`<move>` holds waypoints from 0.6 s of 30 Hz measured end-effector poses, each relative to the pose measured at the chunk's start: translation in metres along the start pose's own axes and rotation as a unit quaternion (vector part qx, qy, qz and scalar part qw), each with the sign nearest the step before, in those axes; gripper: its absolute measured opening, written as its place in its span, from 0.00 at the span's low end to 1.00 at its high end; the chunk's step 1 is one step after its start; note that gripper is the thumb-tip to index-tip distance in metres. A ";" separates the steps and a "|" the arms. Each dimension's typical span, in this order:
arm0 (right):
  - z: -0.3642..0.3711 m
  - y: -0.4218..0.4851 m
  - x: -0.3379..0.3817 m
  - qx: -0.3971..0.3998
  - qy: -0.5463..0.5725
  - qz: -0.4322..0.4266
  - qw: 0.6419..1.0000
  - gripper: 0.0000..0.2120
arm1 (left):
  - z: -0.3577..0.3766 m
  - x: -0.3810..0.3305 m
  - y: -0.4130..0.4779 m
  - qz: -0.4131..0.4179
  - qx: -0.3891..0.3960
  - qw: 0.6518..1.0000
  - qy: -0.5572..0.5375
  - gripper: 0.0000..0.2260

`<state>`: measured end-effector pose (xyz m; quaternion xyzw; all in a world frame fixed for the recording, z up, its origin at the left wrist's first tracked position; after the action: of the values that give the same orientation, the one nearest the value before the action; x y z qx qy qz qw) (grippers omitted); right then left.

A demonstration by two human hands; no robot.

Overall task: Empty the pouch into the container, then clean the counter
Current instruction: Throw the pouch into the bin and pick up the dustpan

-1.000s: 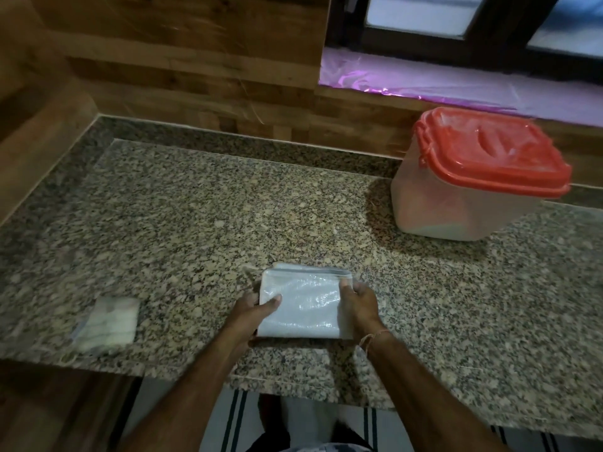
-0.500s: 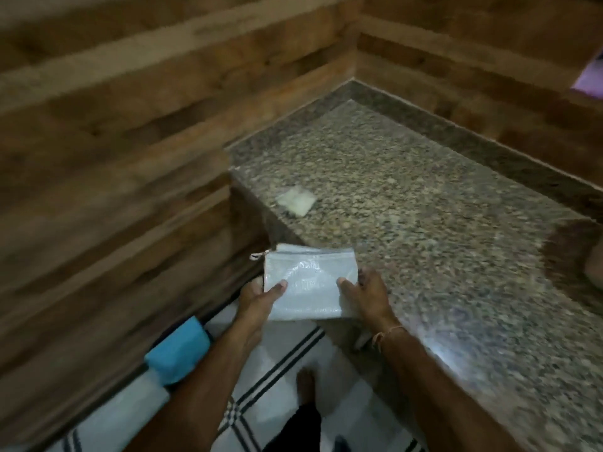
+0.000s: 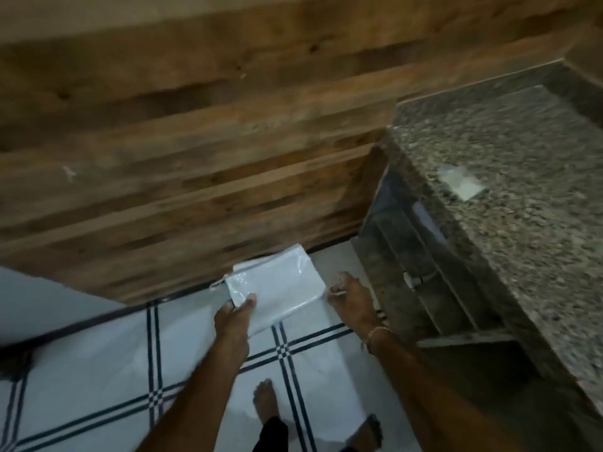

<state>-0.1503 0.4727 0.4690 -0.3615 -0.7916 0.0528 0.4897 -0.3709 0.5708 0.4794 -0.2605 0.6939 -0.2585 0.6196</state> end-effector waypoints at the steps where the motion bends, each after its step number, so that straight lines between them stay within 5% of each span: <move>1: 0.023 0.006 0.002 0.009 -0.007 0.011 1.000 0.17 | -0.016 0.004 0.017 -0.014 -0.025 1.000 -0.007 0.12; 7: 0.141 0.060 -0.024 0.075 -0.066 0.101 0.990 0.21 | -0.073 0.034 0.106 -0.061 -0.122 0.990 -0.019 0.14; 18: 0.339 0.226 -0.165 0.143 -0.191 0.129 0.962 0.31 | -0.079 0.187 0.299 -0.138 -0.165 0.969 -0.119 0.20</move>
<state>-0.2657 0.6268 0.0746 -0.3700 -0.8011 0.2965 0.3653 -0.4794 0.6647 0.1472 -0.4811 0.6053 -0.1909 0.6048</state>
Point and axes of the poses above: each hand's wrist, its own y-axis towards the middle knuckle, its own z-axis out of the palm, x = y × z, the point moved 2 cm from there along y, towards the middle knuckle, and after that the axes turned 1 degree about z, right-handed, at the moved point
